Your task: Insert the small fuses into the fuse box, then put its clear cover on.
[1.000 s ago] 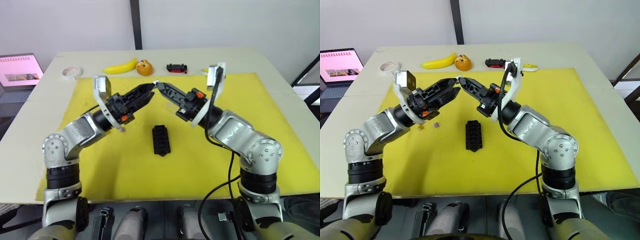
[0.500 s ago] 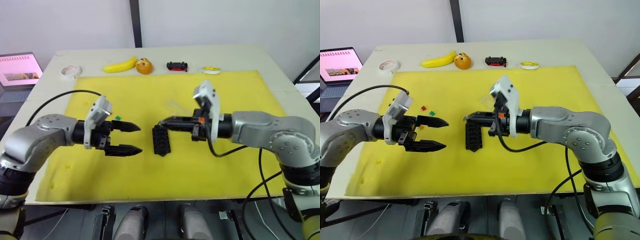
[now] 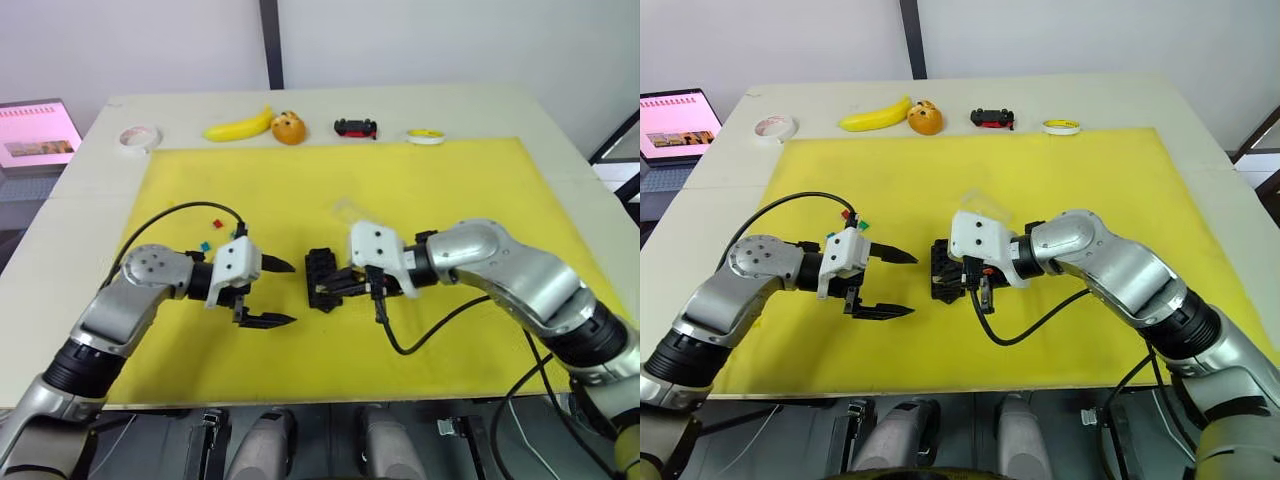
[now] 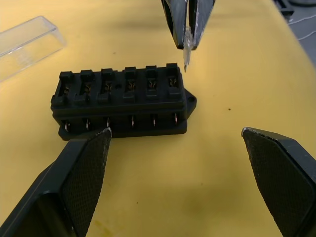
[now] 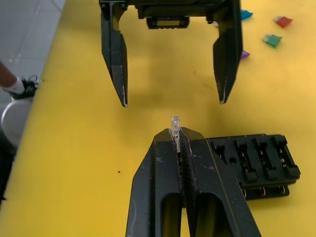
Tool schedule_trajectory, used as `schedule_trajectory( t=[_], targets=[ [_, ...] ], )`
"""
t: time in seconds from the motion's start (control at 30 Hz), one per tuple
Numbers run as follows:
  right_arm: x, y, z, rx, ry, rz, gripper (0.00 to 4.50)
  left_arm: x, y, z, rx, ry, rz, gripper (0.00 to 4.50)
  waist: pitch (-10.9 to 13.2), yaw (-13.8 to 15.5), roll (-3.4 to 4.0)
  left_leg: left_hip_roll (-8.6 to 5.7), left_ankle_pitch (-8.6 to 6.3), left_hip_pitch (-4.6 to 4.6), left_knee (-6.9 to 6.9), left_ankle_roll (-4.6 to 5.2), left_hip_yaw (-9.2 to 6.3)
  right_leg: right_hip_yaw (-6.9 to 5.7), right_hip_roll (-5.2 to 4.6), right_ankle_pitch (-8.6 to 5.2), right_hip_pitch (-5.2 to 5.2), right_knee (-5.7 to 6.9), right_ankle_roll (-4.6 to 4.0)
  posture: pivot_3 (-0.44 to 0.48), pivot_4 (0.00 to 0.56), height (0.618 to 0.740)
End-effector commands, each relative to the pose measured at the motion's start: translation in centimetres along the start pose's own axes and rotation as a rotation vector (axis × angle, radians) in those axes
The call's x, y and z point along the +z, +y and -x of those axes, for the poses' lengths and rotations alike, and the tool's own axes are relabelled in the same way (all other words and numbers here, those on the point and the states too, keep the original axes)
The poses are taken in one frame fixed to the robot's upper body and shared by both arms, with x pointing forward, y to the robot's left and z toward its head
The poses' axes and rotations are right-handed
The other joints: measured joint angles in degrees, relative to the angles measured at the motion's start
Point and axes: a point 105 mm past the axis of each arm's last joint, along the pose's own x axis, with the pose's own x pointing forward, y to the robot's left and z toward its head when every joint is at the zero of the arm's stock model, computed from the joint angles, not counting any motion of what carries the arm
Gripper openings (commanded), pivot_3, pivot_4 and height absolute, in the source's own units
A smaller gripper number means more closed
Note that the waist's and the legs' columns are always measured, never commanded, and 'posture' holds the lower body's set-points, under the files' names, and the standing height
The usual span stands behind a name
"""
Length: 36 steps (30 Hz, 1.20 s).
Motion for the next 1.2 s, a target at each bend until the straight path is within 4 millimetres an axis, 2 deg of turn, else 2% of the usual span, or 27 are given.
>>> schedule_trajectory(
  t=[0.03,0.63,1.2],
  targets=[
    [0.5,-0.6,0.3,-0.01,0.013,0.079,0.0,0.7,0.2,-0.2,0.015,-0.006,-0.059,4.45,0.0,0.02,0.0,0.0,0.0,0.0,0.0,0.0,0.0,-0.01,0.0,0.01,0.01,0.0,0.0,0.0,0.15,0.74],
    [-0.1,-0.6,-0.1,0.021,0.039,0.123,0.0,0.7,-0.2,-1.1,0.003,-0.012,-0.086,4.45,0.0,-0.05,0.0,0.0,0.04,0.02,0.07,-0.07,-0.02,-0.03,0.02,0.01,0.01,0.1,0.0,0.0,0.15,0.74],
    [-1.0,-0.6,-0.3,0.022,0.073,0.133,0.0,1.6,-0.1,-1.5,0.007,-0.034,-0.091,4.45,-0.01,-0.1,0.01,-0.01,0.05,0.02,0.21,-0.08,-0.02,-0.03,0.03,0.01,0.01,0.28,0.0,0.0,0.15,0.74]
  ],
)
